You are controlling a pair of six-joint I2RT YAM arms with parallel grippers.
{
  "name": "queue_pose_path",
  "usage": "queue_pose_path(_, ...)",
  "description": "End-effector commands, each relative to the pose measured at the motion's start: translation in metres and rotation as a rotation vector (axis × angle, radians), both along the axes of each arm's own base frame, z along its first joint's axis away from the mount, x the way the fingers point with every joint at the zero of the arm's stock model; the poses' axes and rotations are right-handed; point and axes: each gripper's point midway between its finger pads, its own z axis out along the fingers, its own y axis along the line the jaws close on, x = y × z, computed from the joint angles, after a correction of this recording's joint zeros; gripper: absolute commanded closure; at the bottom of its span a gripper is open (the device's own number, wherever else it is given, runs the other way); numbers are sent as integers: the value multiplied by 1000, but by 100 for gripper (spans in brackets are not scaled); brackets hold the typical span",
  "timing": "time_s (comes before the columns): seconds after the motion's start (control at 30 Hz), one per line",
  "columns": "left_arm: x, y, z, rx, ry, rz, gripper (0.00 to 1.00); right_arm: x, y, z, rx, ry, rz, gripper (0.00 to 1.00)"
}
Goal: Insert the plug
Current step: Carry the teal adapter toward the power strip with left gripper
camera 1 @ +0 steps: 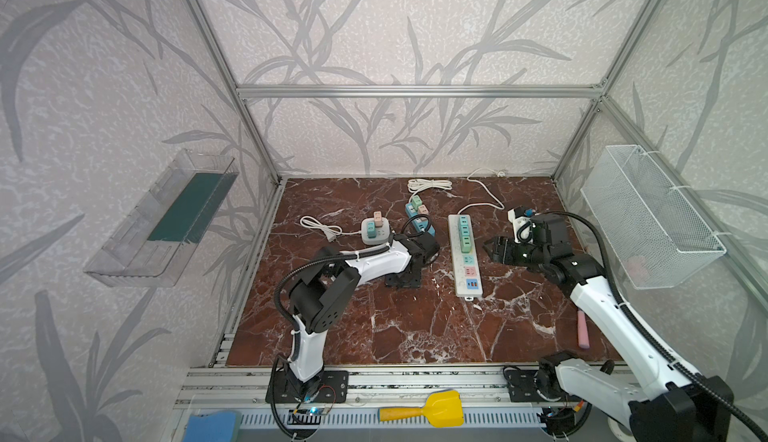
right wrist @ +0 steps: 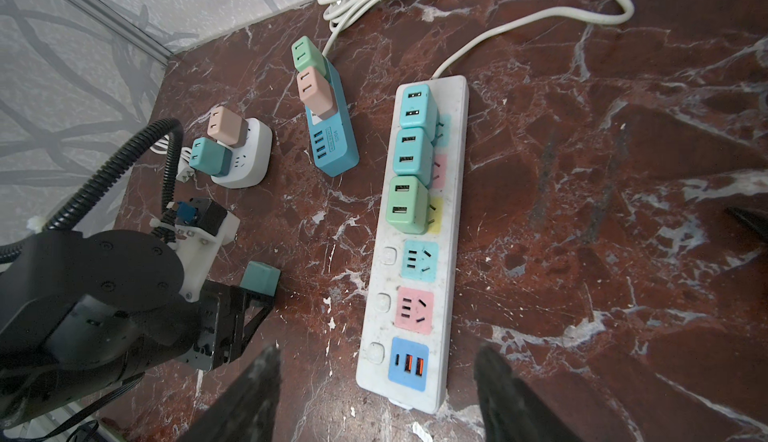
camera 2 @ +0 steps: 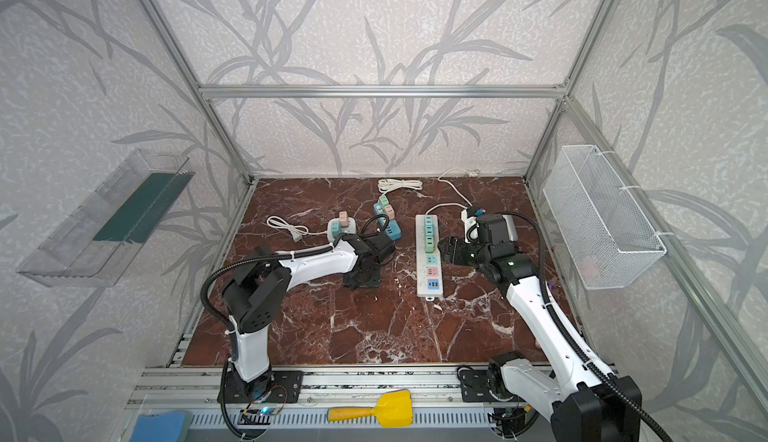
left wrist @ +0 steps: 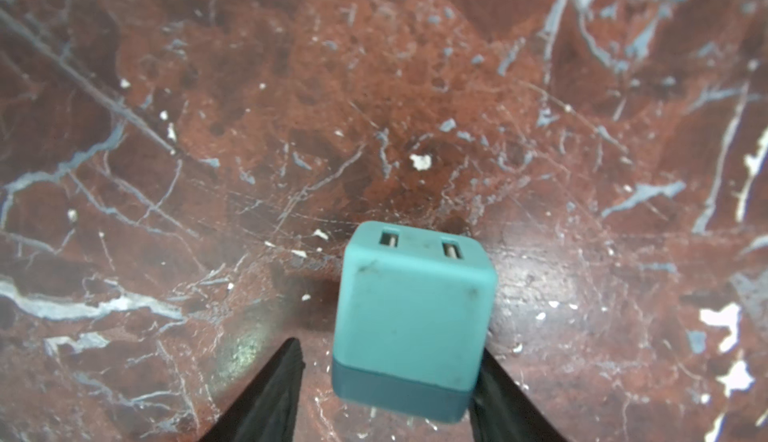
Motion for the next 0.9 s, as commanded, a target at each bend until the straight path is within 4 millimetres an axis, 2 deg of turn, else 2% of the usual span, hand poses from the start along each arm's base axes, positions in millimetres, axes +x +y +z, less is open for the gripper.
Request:
queue_pose_path(0.0,8,6,5,18,-31,29,40,0,2,5,15,-25,19,27)
queue_pose_path(0.1,11,3,6,-39,-18,-13,41,-1,3,7,22,-32,20,27)
queue_pose_path(0.3,17,10,4,-52,18,-34,41,-1,3,10,29,-37,21,27)
queue_pose_path(0.53,14,7,-8,-79,57,-42,41,-1,4,10,31,-31,23,27)
queue_pose_path(0.67,10,9,-12,-75,72,-42,43,-1,4,10,32,-31,23,27)
queue_pose_path(0.73,9,10,-13,-69,70,-49,48,-1,4,11,34,-33,25,27)
queue_pose_path(0.87,11,11,-11,-57,64,-79,48,-1,5,11,36,-31,28,27)
